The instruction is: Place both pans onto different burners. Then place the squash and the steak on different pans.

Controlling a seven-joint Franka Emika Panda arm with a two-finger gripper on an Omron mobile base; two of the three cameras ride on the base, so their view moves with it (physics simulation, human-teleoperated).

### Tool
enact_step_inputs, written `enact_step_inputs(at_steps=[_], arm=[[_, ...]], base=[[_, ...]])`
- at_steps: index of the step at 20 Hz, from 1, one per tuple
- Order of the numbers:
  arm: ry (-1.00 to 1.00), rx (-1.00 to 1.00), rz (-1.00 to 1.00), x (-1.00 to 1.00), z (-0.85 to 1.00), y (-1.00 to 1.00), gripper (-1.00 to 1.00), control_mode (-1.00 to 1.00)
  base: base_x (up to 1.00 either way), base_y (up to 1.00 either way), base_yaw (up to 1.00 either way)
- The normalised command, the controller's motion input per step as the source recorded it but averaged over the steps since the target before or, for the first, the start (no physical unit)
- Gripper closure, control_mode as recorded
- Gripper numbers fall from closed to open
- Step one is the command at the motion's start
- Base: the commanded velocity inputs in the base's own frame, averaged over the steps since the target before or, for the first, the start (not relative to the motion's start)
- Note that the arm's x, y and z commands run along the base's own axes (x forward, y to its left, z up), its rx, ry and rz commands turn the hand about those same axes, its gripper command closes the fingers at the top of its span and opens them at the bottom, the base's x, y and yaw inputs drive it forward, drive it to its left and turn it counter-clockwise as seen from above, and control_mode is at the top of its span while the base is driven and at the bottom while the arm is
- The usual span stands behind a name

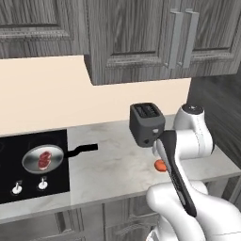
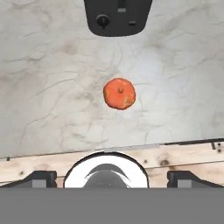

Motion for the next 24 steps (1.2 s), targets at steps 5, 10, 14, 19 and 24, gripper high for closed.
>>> enact_step_inputs(at_steps=[5, 10, 14, 19, 24], arm=[[0.00, 0.00, 0.00, 0.13, -0.49, -0.08, -1.00, -1.00], [0.00, 0.00, 0.00, 0.16, -0.41, -0.12, -1.00, -1.00], [0.00, 0.00, 0.00, 0.24, -0.34, -0.06, -1.00, -1.00], [0.00, 0.00, 0.00, 0.33, -0.25, -0.01, -1.00, -1.00], [0.00, 0.00, 0.00, 0.36, -0.21, 0.00, -1.00, -1.00]], base=[[0.00, 0.00, 0.00], [0.00, 0.00, 0.00], [0.00, 0.00, 0.00], [0.00, 0.00, 0.00], [0.00, 0.00, 0.00]])
